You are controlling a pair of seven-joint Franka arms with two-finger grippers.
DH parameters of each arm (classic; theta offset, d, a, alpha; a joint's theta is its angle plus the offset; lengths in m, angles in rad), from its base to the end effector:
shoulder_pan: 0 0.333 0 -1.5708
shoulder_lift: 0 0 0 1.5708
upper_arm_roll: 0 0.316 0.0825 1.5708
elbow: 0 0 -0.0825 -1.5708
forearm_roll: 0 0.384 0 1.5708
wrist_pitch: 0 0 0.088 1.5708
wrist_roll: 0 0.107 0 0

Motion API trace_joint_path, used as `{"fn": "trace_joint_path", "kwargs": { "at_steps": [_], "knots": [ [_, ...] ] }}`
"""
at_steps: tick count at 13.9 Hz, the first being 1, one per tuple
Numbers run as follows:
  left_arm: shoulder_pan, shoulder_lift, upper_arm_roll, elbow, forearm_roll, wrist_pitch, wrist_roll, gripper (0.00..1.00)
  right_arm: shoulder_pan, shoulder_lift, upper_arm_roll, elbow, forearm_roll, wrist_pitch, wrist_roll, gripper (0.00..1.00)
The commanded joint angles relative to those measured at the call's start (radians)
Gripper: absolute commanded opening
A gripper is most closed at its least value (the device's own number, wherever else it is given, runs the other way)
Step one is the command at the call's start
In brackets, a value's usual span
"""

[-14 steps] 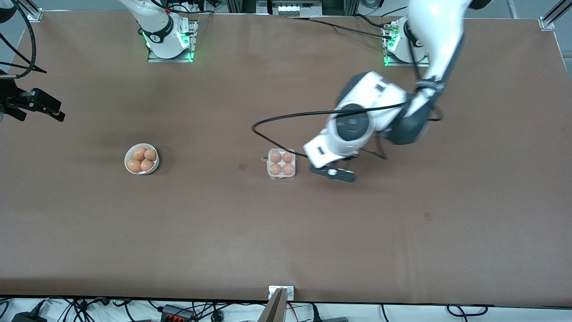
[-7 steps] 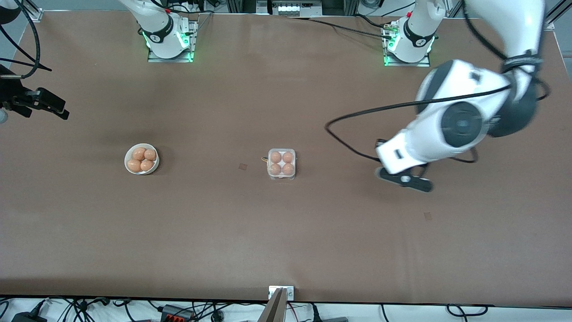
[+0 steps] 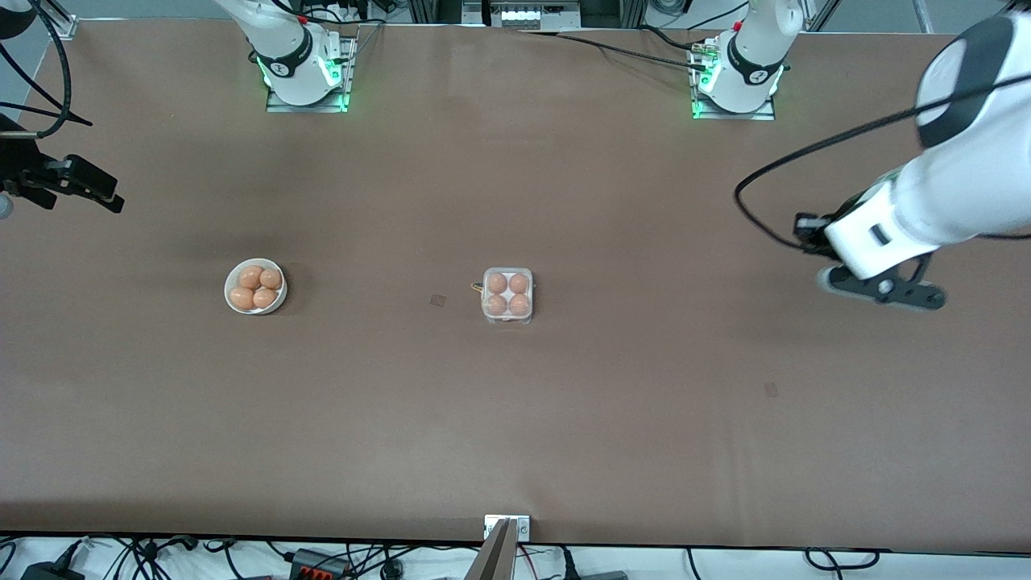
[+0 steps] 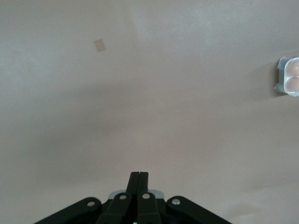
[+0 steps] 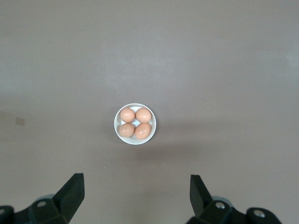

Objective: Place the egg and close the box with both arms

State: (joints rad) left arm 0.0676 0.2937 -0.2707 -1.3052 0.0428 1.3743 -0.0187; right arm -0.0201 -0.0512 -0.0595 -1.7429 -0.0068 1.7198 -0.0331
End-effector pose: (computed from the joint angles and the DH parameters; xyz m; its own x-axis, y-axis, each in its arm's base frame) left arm 0.6094 -0.0948 0.5646 0.9610 -0.1761 -0.2133 -0.1736 -0.9843 0.0307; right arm 0.5465 -0.0449 0.5839 0.9986 -0.0455 0.0279 -0.0456 -0.9989 0.0046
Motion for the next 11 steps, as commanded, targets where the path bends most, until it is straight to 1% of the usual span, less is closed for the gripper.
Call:
{"fn": "trace_joint_path", "kwargs": {
  "at_steps": [1, 3, 4, 7, 9, 10, 11],
  "knots": [
    [0.044, -0.047, -0.016, -0.036, -0.015, -0.04, 0.049, 0.0, 0.008, -0.032, -0.003, -0.026, -0.012, 0.0, -0.007, 1.0],
    [0.063, -0.068, -0.015, -0.055, -0.037, -0.043, 0.072, 0.0, 0.008, -0.032, -0.003, -0.026, -0.012, 0.001, -0.007, 1.0],
    [0.069, -0.08, -0.015, -0.086, -0.066, -0.032, 0.068, 0.0, 0.008, -0.032, -0.003, -0.023, -0.012, 0.004, -0.007, 1.0],
    [0.081, -0.137, -0.015, -0.178, -0.069, 0.002, 0.066, 0.0, 0.009, -0.032, -0.002, -0.021, -0.012, 0.004, -0.007, 1.0],
    [0.083, -0.223, -0.015, -0.308, -0.069, 0.085, 0.066, 0.01, 0.011, -0.032, 0.0, -0.021, -0.01, -0.002, -0.007, 1.0],
    [0.086, -0.243, -0.015, -0.343, -0.069, 0.107, 0.068, 0.04, 0.011, -0.032, 0.0, -0.021, -0.01, -0.002, -0.007, 1.0],
    [0.087, -0.242, -0.012, -0.338, -0.069, 0.107, 0.066, 0.13, 0.011, -0.032, 0.0, -0.021, -0.009, -0.002, -0.007, 1.0]
  ]
}}
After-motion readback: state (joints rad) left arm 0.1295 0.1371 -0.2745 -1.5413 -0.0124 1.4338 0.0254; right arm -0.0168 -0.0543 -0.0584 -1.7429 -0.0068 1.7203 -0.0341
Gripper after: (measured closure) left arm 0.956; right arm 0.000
